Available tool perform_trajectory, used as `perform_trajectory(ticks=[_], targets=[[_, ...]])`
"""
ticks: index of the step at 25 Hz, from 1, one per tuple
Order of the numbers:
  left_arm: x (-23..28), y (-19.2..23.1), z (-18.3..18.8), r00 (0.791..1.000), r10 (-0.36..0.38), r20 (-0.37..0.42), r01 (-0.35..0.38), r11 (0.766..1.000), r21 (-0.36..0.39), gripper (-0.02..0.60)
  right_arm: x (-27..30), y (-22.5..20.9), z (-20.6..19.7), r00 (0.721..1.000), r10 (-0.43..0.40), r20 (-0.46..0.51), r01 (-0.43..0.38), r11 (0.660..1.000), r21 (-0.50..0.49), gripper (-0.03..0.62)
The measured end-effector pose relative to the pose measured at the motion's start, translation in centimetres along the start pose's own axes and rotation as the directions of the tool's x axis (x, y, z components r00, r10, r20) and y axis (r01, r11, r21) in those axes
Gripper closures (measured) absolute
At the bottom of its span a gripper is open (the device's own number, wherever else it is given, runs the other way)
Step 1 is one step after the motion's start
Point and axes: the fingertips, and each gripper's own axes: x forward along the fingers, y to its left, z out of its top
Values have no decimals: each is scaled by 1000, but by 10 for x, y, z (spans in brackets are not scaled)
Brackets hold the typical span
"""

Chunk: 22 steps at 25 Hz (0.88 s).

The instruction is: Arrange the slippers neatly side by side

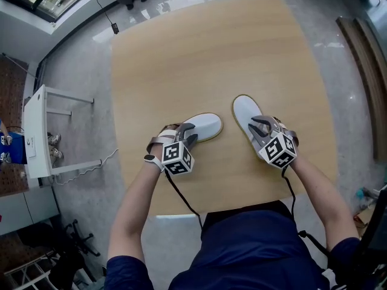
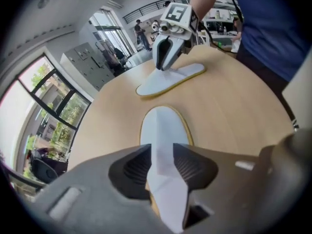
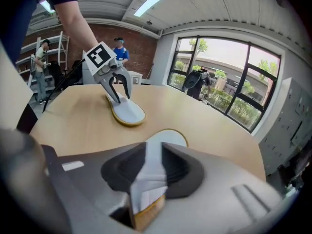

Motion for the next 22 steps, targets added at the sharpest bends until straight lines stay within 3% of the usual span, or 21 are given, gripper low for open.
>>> perform_trajectory(ticks=[1, 2, 7, 10, 11, 13, 15, 16, 18, 22], targets=[[-2, -1, -4, 1000, -8, -3, 8, 1000, -21, 410, -1, 2, 1, 1000, 21, -6, -21, 1000, 14, 379], [-4, -2, -9, 1000, -16, -17, 15, 999, -35, 388, -1, 5, 1, 999, 43, -20, -43, 999, 19, 321], [-5, 0, -28, 998, -9, -62, 5, 998, -67, 360, 1, 10, -2, 996, 14, -83, -22, 995, -100, 321], [-4, 2, -36, 996, -7, -87, 8, 1000, 3, 360, 3, 2, -10, 993, -3, -116, -15, 989, -149, 319], [-6, 4, -37, 996, -10, -91, 12, 1000, 22, 360, 1, -7, -10, 994, 1, -114, -14, 994, -111, 320], [-11, 8, -37, 995, -49, -87, 48, 999, -15, 362, -1, -29, -11, 994, 52, -93, -40, 991, 130, 332], [-16, 9, -36, 990, -119, -74, 110, 988, -107, 362, 0, -40, -19, 987, 148, -62, -110, 903, 415, 332], [-16, 10, -35, 987, -143, -73, 133, 983, -130, 362, 0, -40, -25, 980, 192, -56, -140, 857, 495, 332], [-15, 11, -36, 982, -162, -99, 151, 982, -110, 362, -1, -34, -36, 966, 247, -74, -168, 821, 545, 340], [-2, 9, -37, 969, -207, -132, 198, 977, -84, 379, 1, -18, -55, 949, 294, -116, -180, 804, 566, 394]])
